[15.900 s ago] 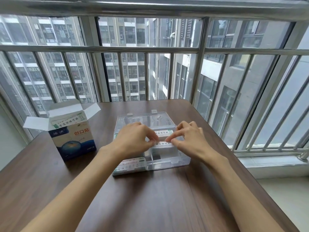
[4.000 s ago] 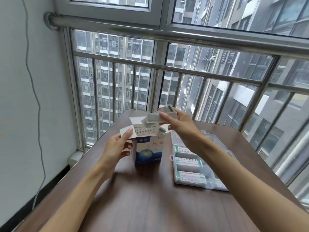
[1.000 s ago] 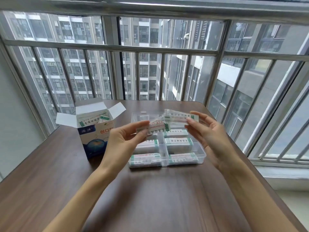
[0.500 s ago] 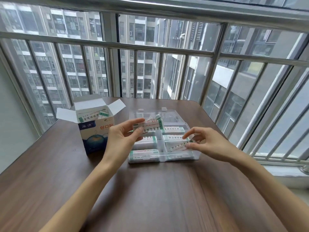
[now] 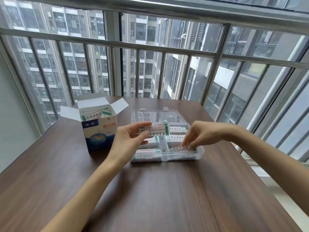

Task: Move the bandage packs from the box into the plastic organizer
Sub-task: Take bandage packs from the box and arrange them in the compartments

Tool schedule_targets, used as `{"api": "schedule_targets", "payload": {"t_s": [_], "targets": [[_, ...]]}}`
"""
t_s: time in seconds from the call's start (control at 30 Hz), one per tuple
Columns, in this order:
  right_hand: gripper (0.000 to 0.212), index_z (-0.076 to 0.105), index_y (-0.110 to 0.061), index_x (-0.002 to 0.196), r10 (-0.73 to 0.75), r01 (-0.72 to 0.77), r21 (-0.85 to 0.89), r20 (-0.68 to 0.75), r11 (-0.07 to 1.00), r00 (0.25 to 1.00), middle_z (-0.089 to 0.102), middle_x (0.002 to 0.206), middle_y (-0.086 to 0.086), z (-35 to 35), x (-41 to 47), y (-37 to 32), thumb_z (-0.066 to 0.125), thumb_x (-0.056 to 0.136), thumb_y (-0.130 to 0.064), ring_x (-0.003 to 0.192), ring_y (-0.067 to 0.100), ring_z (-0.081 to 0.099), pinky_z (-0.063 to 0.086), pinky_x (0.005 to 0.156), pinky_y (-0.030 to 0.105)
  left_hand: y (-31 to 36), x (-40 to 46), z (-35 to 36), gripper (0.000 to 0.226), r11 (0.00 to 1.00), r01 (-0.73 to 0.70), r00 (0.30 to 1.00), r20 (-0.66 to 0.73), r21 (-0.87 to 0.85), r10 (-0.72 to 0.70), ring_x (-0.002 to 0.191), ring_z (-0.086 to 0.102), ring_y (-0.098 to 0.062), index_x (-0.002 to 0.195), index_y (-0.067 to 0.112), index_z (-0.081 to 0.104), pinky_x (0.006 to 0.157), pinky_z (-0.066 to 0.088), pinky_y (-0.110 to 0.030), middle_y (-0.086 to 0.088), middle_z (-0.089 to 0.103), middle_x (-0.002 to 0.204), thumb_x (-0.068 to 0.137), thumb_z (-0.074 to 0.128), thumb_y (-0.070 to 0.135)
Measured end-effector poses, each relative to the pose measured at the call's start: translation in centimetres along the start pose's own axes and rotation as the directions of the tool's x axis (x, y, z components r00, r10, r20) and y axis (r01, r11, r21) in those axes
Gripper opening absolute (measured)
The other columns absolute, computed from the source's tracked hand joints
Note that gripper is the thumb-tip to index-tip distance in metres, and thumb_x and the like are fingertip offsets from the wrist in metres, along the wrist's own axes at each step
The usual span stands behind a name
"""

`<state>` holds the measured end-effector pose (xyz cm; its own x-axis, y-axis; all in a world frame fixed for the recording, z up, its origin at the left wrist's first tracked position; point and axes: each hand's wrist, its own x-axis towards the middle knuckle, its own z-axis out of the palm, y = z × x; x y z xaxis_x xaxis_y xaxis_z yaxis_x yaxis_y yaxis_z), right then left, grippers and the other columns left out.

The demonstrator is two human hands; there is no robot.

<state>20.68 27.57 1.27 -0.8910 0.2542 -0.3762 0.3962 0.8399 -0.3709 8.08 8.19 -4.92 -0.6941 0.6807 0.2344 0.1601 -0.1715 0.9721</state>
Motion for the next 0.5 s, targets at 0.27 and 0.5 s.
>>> {"api": "schedule_targets", "payload": {"t_s": [0.27, 0.5], "targets": [[0.014, 0.073, -0.025, 0.091, 0.100, -0.107, 0.103, 0.071, 0.989, 0.992, 0.073, 0.089, -0.004, -1.3, 0.6, 0.3, 0.076, 0.078, -0.026, 0.080, 0.007, 0.061, 0.046, 0.060, 0.014, 0.0, 0.0, -0.1, 0.024, 1.000, 0.015, 1.000, -0.005, 0.004, -0.015, 0.083, 0.072, -0.011, 0.107, 0.015, 0.069, 0.066, 0.055, -0.017, -0.001, 0.073, 0.095, 0.088, 0.063, 0.003], [0.015, 0.075, -0.016, 0.098, -0.004, 0.017, 0.096, -0.133, 0.995, 0.991, 0.072, 0.087, -0.013, -0.8, 0.2, 1.4, 0.068, 0.085, -0.017, 0.072, -0.005, 0.063, 0.048, 0.063, 0.013, -0.1, 0.1, 0.0, 0.024, 1.000, 0.026, 1.000, -0.010, 0.002, -0.026, 0.083, 0.072, -0.010, 0.107, 0.015, 0.069, 0.066, 0.056, -0.017, -0.002, 0.073, 0.096, 0.088, 0.063, 0.003]]}}
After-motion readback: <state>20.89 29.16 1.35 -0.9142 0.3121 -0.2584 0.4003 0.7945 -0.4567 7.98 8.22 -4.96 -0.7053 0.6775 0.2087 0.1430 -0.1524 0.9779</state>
